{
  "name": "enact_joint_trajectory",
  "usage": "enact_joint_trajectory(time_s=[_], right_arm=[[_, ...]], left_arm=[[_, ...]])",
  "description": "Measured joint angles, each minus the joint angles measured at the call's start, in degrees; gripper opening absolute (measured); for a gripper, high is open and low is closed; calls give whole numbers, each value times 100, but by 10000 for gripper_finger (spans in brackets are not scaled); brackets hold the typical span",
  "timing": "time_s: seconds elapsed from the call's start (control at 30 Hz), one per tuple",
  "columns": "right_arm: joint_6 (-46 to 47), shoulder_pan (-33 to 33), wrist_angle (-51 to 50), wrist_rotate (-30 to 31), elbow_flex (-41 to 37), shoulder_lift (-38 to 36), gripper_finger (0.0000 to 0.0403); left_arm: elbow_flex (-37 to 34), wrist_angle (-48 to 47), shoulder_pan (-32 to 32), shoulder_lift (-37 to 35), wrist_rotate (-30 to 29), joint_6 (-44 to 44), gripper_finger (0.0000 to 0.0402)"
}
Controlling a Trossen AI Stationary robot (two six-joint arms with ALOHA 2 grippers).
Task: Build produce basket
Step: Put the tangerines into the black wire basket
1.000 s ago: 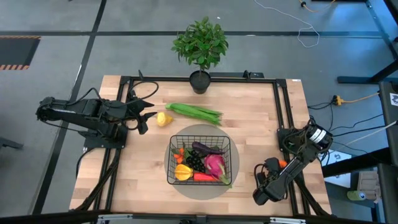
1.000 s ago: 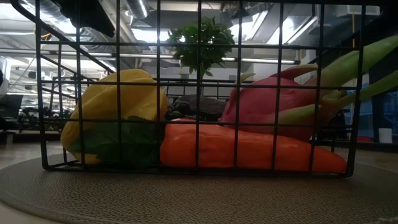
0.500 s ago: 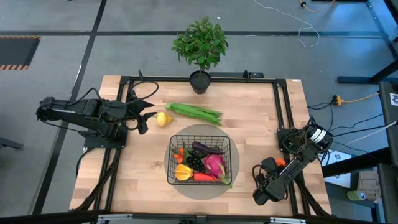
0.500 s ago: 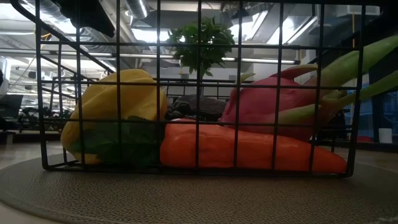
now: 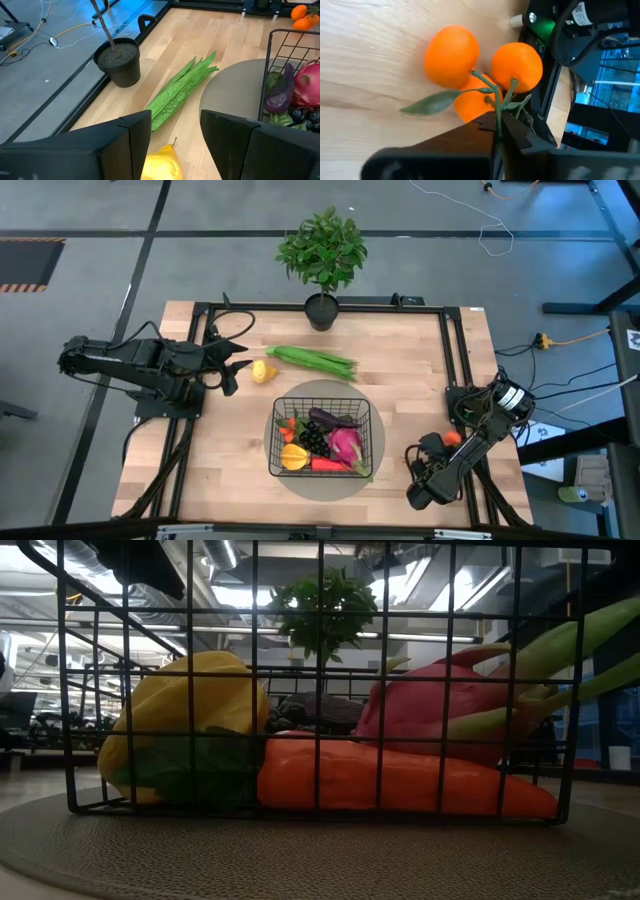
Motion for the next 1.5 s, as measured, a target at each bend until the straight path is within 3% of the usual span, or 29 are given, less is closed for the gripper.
enact_joint_trajectory(time_s=[0.2,0.33,0.43,0.6,0.7,0.97,1.17,1.5], right_arm=[[103,-43,-224,-31,96,-2,2],[104,-149,-625,485,522,0,1],[81,-187,-716,1485,959,-2,1],[-105,-190,-697,3978,1698,-4,0],[-384,-190,-699,5167,2046,-4,0],[-1390,-356,-610,6899,2655,-4,0],[-2491,-599,321,7472,2787,-4,0],[-4312,-1103,2046,7352,2789,-4,12]], left_arm=[[0,0,-2,-1,0,-3,160],[0,2,-2,1,0,-3,160],[0,0,-2,1,0,-5,160],[0,2,-1,2,-1,-3,160],[0,0,-1,2,0,-1,160],[0,2,-2,-1,0,2,160],[0,2,0,-1,-2,2,160],[0,2,-1,0,-2,4,160]])
